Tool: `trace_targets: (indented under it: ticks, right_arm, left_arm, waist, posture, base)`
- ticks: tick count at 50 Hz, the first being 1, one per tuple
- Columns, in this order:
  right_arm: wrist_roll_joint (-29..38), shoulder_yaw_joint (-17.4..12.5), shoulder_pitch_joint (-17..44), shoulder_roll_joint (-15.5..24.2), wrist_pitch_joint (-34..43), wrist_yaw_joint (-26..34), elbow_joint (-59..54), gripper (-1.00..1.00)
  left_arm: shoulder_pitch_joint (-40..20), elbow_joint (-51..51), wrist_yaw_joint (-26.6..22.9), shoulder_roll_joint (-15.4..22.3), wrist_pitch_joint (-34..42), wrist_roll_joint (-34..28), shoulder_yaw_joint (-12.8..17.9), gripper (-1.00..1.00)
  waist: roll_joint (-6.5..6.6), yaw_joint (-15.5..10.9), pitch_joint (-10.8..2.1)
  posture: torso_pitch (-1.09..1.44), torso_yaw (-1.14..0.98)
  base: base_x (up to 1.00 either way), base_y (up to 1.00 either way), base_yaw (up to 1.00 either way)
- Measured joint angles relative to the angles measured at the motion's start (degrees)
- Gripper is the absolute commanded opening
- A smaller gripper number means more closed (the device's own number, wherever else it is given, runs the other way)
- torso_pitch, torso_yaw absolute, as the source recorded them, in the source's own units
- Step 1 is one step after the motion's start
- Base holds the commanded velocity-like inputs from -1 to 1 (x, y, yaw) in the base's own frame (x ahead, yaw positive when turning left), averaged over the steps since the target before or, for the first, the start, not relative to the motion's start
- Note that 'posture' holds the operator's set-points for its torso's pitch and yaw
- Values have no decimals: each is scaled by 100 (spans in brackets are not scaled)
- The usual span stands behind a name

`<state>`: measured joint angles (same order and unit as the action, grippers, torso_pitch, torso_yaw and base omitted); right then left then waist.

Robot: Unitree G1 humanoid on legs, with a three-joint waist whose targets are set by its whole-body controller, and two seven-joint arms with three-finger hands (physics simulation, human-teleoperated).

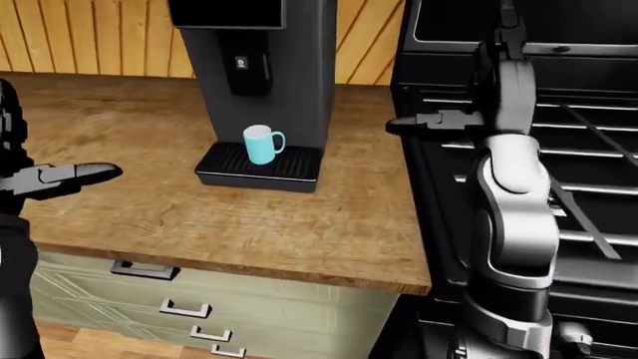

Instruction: Pick the mug from under the coffee machine dispenser and place it on the counter.

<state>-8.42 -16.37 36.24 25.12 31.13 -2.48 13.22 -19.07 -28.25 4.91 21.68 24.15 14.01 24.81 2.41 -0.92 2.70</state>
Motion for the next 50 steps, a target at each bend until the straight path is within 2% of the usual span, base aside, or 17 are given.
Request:
trace_targets:
  ticks: [4, 5, 8, 11, 15, 18, 28, 33, 41, 50]
  right_arm:
    - [28, -68, 79, 37, -115, -39, 112, 100]
    - [33, -98, 108, 48, -140, -60, 125, 100]
    - [45, -127, 48, 6, -63, -120, 93, 100]
    - [16, -93, 7, 50, -63, -119, 46, 100]
    - [-10, -80, -20, 31, -61, -128, 27, 100]
    - [5, -47, 13, 33, -55, -149, 16, 100]
    - [52, -45, 81, -13, -4, -212, 24, 100]
    - [-195, -146, 147, -29, 257, -369, 0, 100]
    - [-391, -100, 141, 46, 521, -575, 2, 100]
    - [-372, -112, 159, 74, 588, -570, 36, 100]
  left_arm:
    - [-45, -101, -6, 28, -76, 4, 20, 100]
    - [-85, -120, -10, 43, -95, 5, 7, 100]
    - [-11, -71, -47, -86, -97, 22, -165, 100]
    - [38, 51, -87, -71, 26, 51, -194, 100]
    - [33, 61, -26, -23, 58, 16, -6, 100]
    - [-1, -51, -6, -4, -4, 8, 17, 100]
    - [-2, -99, -9, -35, 54, 85, -37, 100]
    - [-29, -129, 66, -63, 127, 85, -82, 100]
    - [-128, -160, 472, -103, 504, 358, -17, 100]
    - [-358, -337, 993, -84, 1220, 804, -151, 100]
  waist:
    - [-310, -35, -24]
    - [-448, 3, -31]
    - [-472, 97, 49]
    - [-388, 134, 98]
    - [-423, 124, 14]
    - [-411, 98, -13]
    - [-356, 5, -7]
    - [-339, -6, -2]
    - [-313, 2, -9]
    - [-276, 34, -24]
  posture:
    - [0, 0]
    - [0, 0]
    - [0, 0]
    - [0, 0]
    - [0, 0]
    - [0, 0]
    - [0, 0]
    - [0, 0]
    - [0, 0]
    - [0, 0]
  base:
    - [13, -3, 0]
    - [0, 0, 0]
    - [0, 0, 0]
    - [0, 0, 0]
    - [0, 0, 0]
    - [0, 0, 0]
    - [0, 0, 0]
    - [0, 0, 0]
    - [0, 0, 0]
    - [0, 0, 0]
